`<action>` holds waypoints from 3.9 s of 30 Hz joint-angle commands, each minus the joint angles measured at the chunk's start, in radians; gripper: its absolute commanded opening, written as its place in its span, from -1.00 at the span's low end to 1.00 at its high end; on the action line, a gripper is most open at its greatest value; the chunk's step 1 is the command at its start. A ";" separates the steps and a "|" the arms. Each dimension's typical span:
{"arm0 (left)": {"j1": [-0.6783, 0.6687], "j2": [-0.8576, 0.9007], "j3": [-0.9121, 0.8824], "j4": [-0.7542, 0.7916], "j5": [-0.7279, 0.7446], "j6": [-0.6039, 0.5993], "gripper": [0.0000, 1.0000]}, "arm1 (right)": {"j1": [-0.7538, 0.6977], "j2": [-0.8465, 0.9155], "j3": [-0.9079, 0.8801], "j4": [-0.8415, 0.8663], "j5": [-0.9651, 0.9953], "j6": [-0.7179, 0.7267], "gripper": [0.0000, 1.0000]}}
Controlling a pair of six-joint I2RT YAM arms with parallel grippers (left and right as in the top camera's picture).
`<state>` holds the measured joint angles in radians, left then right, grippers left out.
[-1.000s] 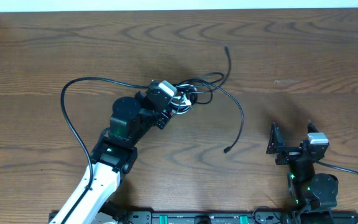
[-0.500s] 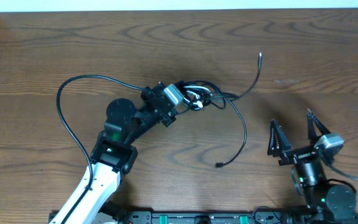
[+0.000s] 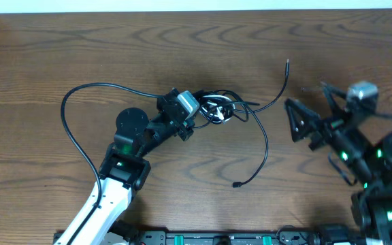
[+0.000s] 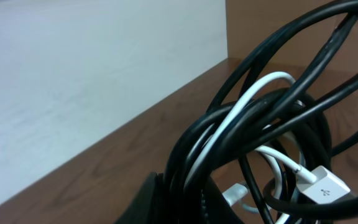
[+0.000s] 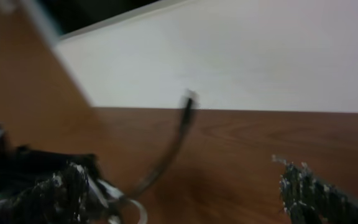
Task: Untangle cables
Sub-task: 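Move the right gripper toward the bundle held by the left gripper, then grasp the cable bundle with the right gripper beside the left gripper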
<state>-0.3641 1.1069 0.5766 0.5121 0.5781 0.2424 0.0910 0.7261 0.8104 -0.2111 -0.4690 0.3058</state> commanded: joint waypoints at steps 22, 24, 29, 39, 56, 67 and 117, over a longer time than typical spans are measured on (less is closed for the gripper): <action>-0.002 0.011 0.005 -0.013 0.001 -0.039 -0.85 | 0.002 0.210 0.026 0.149 -0.375 0.136 0.91; -0.002 0.011 0.005 -0.018 -0.026 -0.066 -0.85 | 0.002 0.210 0.026 0.148 -0.375 0.136 0.90; -0.002 0.011 0.005 -0.041 -0.148 -0.125 -0.85 | 0.002 0.210 0.026 0.148 -0.375 0.135 0.90; -0.002 0.011 0.005 -0.043 -0.172 -0.174 -0.85 | 0.002 0.210 0.026 0.148 -0.375 0.135 0.89; -0.002 0.010 0.005 -0.024 -0.172 -0.253 -0.85 | 0.002 0.210 0.025 0.144 -0.371 0.130 0.89; -0.002 0.010 0.005 -0.008 -0.171 -0.282 -0.85 | 0.002 0.210 0.026 0.140 -0.360 0.127 0.89; -0.002 0.010 0.005 0.239 -0.168 -0.909 -0.85 | 0.040 0.293 0.025 0.099 -0.555 -0.228 0.99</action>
<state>-0.3641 1.1175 0.5766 0.7368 0.4126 -0.5488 0.1078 1.0206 0.8185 -0.1146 -0.9810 0.1513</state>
